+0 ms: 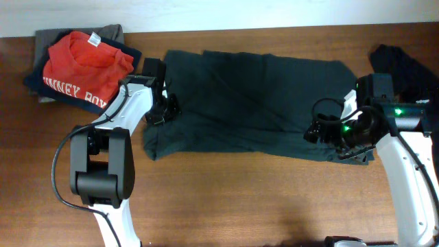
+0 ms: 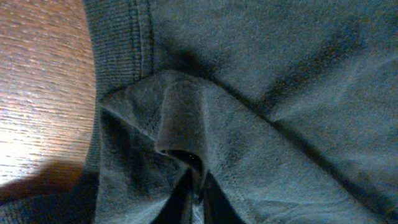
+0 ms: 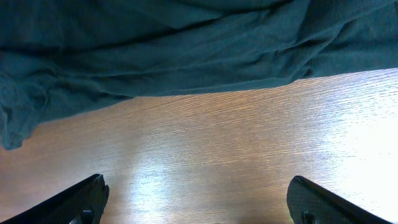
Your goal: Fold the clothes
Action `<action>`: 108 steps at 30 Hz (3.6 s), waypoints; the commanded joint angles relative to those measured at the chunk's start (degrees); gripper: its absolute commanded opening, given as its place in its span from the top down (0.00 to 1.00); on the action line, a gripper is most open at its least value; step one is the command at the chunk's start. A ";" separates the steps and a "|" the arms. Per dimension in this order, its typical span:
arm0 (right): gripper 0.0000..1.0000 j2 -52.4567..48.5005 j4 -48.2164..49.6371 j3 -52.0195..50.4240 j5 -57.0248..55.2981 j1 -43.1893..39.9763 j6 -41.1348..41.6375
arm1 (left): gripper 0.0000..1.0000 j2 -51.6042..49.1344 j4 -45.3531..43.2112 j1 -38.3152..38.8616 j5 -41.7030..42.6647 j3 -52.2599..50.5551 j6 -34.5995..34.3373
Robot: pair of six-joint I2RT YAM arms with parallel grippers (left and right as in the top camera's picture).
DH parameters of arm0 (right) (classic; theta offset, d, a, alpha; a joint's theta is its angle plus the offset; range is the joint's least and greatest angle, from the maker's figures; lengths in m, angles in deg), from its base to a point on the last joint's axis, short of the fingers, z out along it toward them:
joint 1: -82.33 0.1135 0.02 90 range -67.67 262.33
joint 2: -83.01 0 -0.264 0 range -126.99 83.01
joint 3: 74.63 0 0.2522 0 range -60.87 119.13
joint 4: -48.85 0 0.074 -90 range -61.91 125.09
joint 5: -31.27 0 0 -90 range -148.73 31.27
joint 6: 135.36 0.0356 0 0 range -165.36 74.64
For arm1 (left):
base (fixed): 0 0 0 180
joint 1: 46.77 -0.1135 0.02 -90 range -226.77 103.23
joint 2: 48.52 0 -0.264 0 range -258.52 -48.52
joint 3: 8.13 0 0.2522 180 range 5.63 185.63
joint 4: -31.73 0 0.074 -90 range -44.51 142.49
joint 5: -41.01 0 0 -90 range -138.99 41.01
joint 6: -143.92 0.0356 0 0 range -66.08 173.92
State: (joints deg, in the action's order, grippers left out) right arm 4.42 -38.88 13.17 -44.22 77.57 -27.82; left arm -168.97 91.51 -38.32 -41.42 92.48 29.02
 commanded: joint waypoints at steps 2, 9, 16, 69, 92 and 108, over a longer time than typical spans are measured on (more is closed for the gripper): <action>0.04 -0.33 -0.15 0.00 -0.20 0.63 -0.63 | 0.99 -0.55 -0.07 0.00 0.61 0.46 0.15; 0.04 -0.33 -0.17 0.00 -1.64 0.63 -0.63 | 0.99 -0.52 -0.11 0.00 4.26 0.55 0.15; 0.04 -0.33 0.28 0.00 -1.64 0.63 -0.63 | 0.99 -0.50 0.02 0.00 6.71 1.36 0.15; 0.04 -0.66 11.30 -11.06 -0.90 0.63 0.94 | 0.02 1.95 -7.56 -0.52 -1.18 5.46 -1.77; 0.66 -7.15 18.56 -11.06 -3.32 7.45 2.91 | 0.49 11.61 18.16 3.34 0.55 -2.16 2.34; 0.96 -23.78 19.98 -11.06 -10.34 -0.26 2.84 | 0.61 11.19 7.41 3.76 -3.30 -11.85 6.67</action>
State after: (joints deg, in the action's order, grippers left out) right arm -19.32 -18.80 2.48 -51.26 79.61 -25.42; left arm -157.16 99.68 -34.08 -43.69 81.94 33.85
